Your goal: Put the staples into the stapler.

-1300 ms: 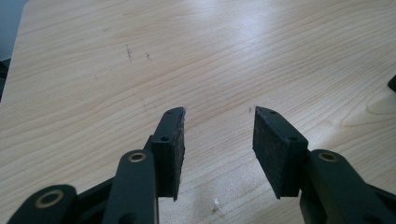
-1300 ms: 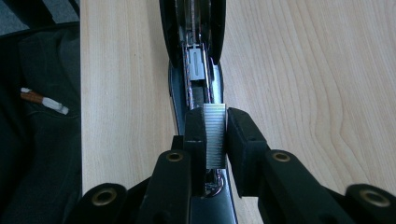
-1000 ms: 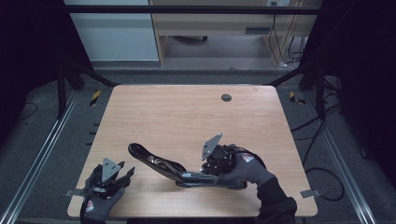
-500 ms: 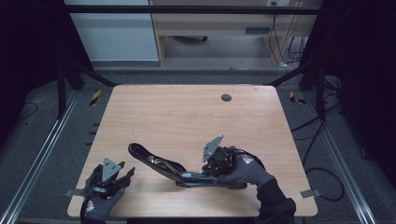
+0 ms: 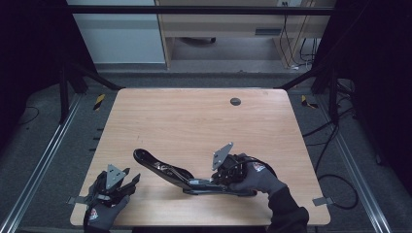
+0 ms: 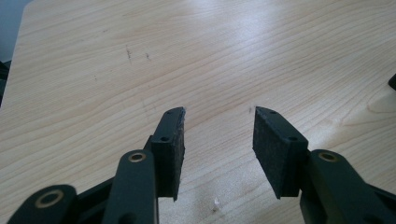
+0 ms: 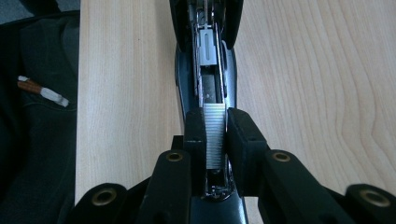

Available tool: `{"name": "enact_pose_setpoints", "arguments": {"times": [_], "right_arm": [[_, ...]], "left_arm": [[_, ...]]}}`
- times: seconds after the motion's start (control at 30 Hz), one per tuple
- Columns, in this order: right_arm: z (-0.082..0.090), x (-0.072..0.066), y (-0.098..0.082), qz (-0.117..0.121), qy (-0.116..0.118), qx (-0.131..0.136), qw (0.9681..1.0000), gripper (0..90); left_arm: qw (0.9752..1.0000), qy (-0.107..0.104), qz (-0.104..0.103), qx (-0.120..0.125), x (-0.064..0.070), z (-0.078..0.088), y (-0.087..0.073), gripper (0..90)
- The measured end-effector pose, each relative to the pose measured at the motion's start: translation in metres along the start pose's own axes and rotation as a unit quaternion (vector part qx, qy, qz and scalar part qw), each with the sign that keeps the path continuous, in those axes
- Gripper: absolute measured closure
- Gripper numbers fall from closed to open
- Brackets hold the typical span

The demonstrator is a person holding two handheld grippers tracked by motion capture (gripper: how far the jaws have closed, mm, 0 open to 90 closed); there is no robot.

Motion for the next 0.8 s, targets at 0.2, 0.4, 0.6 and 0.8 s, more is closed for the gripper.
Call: {"name": "enact_pose_setpoints", "arguments": {"times": [0.2,0.4,0.6,0.8], "right_arm": [[-0.0010,0.0018,-0.0024,-0.001,0.000,0.000,1.0000,78.4],[-0.0035,0.0030,-0.0035,0.002,0.003,-0.006,1.0000,78.4],[-0.0053,0.0041,-0.0039,0.004,0.004,-0.010,0.9999,78.5],[-0.0057,0.0048,-0.0041,0.006,0.005,-0.011,0.9999,78.4]], "left_arm": [[1.0000,0.001,0.001,0.001,-0.0001,0.0001,0.0002,54.0],[1.0000,0.000,-0.001,0.000,0.0000,-0.0002,-0.0001,54.0],[1.0000,0.000,0.000,0.000,0.0001,-0.0003,-0.0002,54.0],[1.0000,-0.001,0.000,-0.001,0.0003,-0.0007,-0.0003,54.1]]}}
Point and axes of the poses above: each handheld gripper's, and its own axes: z roughly backward along the jaws, y roughly out of its top, x roughly to its right, the point moved 8 cm from there along -z, roughly forward along the jaws, and after that the axes turned 9 degrees about -z, right-handed, at the moved point
